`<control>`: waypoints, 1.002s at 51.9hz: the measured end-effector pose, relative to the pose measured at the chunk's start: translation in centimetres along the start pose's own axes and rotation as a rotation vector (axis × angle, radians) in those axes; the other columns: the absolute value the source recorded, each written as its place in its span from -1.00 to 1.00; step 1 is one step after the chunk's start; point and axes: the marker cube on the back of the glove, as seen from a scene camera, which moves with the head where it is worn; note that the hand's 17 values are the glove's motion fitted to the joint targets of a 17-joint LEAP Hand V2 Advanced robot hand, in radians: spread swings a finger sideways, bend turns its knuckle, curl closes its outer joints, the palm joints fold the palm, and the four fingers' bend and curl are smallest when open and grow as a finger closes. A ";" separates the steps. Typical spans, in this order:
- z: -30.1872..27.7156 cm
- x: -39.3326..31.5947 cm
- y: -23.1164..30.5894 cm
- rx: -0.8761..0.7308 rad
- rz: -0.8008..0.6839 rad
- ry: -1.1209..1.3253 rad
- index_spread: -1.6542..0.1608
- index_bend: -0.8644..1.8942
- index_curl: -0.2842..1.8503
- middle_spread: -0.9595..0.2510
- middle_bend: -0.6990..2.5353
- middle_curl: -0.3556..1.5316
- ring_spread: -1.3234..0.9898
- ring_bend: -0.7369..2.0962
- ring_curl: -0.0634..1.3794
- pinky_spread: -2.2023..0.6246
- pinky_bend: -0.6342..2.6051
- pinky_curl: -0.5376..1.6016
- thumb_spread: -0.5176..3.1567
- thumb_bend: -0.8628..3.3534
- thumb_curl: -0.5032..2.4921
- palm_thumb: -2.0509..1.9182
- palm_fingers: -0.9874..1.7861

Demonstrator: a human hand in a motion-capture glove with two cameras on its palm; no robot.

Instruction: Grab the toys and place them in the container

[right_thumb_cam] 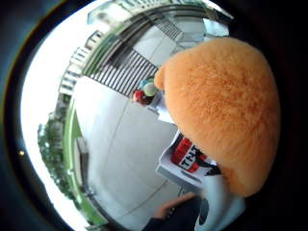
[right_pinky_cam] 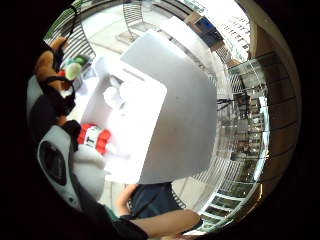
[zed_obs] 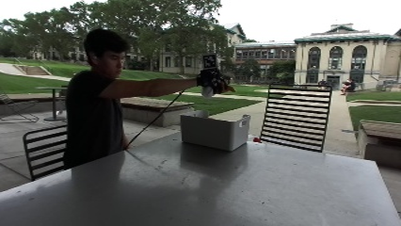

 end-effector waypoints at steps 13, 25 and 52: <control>0.9 1.3 -0.3 -0.040 0.060 0.049 0.40 -0.35 -0.16 -0.11 -0.52 0.23 -0.14 0.25 -0.26 0.33 0.22 -0.07 -0.11 -0.52 -0.03 0.22 -0.15; -0.1 3.2 0.5 -0.062 0.013 -0.033 0.44 -0.30 -0.31 0.30 -0.44 0.14 0.04 0.14 -0.39 0.45 0.25 -0.11 -0.03 -0.62 -0.23 0.03 -0.34; -4.0 8.8 9.1 -0.054 -0.120 -0.115 0.50 -0.28 -0.40 0.50 -0.45 0.00 0.01 -0.22 -0.57 0.47 -0.03 -0.23 -0.06 -0.63 -0.47 -0.03 -0.38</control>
